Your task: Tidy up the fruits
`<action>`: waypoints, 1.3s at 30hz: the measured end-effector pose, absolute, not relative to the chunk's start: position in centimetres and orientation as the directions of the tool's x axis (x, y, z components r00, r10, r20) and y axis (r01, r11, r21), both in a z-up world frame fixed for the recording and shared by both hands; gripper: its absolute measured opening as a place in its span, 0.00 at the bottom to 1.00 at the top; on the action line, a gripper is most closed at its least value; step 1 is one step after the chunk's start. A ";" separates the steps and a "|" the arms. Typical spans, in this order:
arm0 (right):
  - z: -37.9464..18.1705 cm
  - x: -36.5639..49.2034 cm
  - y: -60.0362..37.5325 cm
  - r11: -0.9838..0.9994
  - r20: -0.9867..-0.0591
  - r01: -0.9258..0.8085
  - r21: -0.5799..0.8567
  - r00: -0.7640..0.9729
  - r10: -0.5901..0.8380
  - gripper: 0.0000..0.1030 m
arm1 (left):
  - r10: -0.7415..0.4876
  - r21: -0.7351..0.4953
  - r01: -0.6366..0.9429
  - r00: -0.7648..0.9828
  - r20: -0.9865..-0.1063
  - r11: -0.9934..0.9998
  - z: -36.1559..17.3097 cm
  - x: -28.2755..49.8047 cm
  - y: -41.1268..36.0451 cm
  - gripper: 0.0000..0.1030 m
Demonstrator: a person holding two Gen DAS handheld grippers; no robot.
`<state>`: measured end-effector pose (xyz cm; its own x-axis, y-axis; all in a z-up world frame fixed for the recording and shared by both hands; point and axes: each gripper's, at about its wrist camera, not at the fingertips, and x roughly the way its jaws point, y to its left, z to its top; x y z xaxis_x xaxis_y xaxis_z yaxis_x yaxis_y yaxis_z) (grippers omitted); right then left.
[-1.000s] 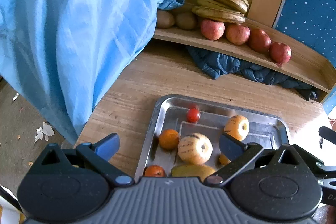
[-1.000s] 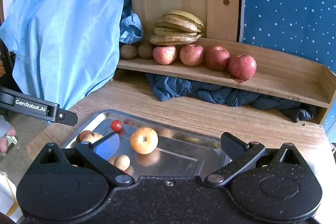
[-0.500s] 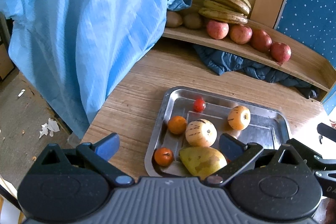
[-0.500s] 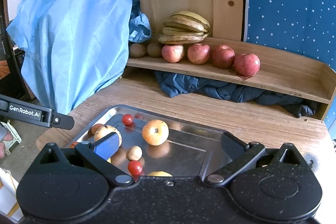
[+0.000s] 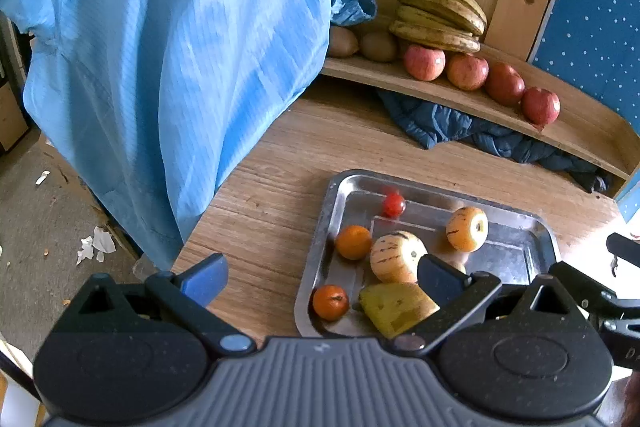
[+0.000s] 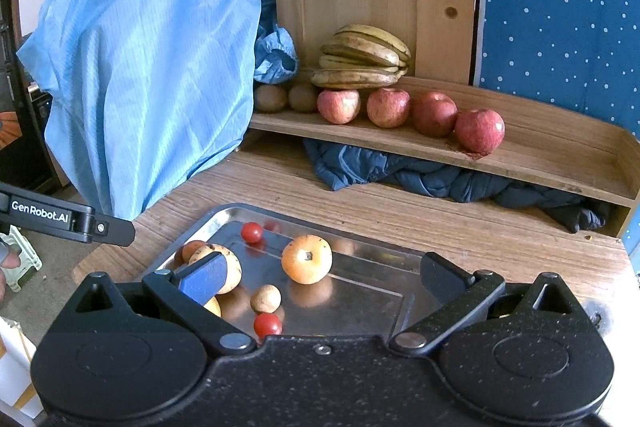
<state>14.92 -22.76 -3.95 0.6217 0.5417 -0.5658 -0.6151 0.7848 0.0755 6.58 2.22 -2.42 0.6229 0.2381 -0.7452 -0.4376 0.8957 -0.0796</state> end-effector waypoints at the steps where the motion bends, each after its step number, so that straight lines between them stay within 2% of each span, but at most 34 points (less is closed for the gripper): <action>1: -3.9 14.8 -22.6 0.788 -0.567 -0.612 0.075 0.624 0.538 0.99 | 0.232 -0.081 -0.433 0.621 -0.749 0.898 -2.5 6.5 2.3 0.99; 25: -2.7 6.8 -21.7 0.890 -0.568 -0.453 0.045 0.722 0.396 0.99 | 0.112 -0.096 -0.256 0.689 -0.716 0.962 -2.1 1.3 2.9 0.99; 39: -2.4 1.0 -21.5 0.916 -0.574 -0.398 0.049 0.739 0.352 0.99 | 0.087 -0.095 -0.223 0.685 -0.723 0.970 -2.6 -2.9 3.4 0.99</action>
